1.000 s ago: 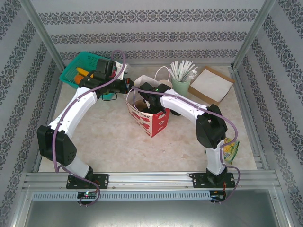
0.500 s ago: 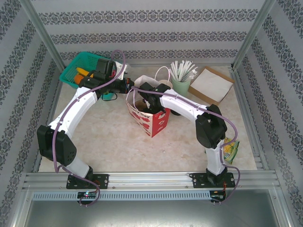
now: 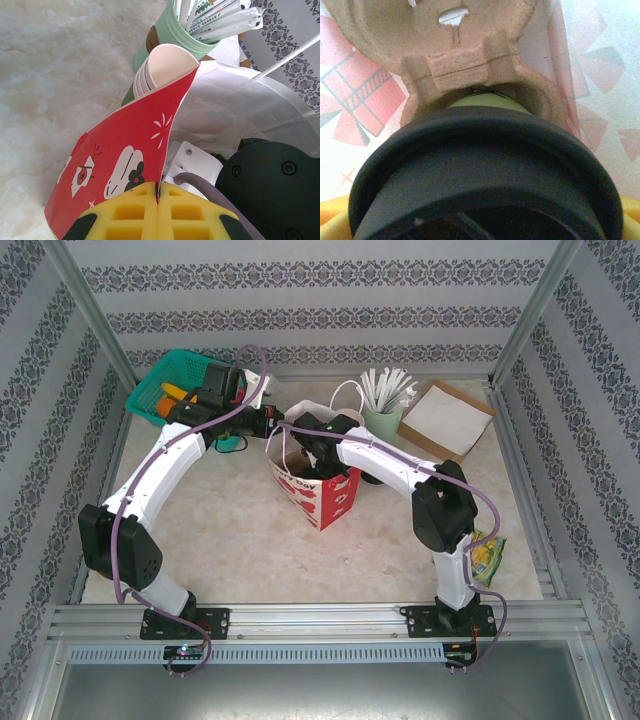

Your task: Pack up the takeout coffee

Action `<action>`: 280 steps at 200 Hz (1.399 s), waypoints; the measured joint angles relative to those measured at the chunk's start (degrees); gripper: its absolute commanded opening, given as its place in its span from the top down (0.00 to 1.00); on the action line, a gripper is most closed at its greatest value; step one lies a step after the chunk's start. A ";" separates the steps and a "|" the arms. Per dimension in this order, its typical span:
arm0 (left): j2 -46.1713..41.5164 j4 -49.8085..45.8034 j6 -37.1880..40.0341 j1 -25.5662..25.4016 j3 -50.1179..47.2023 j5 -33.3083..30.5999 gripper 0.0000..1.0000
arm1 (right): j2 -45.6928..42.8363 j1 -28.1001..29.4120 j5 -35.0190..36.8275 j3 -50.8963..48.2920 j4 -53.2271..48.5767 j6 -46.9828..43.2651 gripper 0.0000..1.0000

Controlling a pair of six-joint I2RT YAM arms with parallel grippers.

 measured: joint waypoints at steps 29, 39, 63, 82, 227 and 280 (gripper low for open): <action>0.00 0.00 0.00 0.00 -0.02 0.00 1.00 | -0.22 0.00 0.39 0.92 -0.31 0.48 0.02; 0.00 0.00 0.00 0.00 -0.02 0.00 1.00 | -0.50 0.00 0.39 0.94 -0.39 0.50 0.02; 0.00 -0.02 0.00 0.00 -0.07 0.20 1.00 | -1.22 0.02 0.46 1.64 -0.96 0.74 0.02; 0.00 -0.02 0.00 0.00 -0.07 0.42 1.00 | -1.70 0.04 0.85 2.69 -1.22 1.57 0.02; 0.00 -0.11 -0.37 -0.48 -0.07 -0.35 1.00 | -11.23 0.20 4.15 7.34 -2.32 3.30 0.02; -0.04 0.11 -2.25 -0.48 -0.31 -1.84 1.00 | -18.73 2.49 6.93 6.16 2.29 0.61 0.02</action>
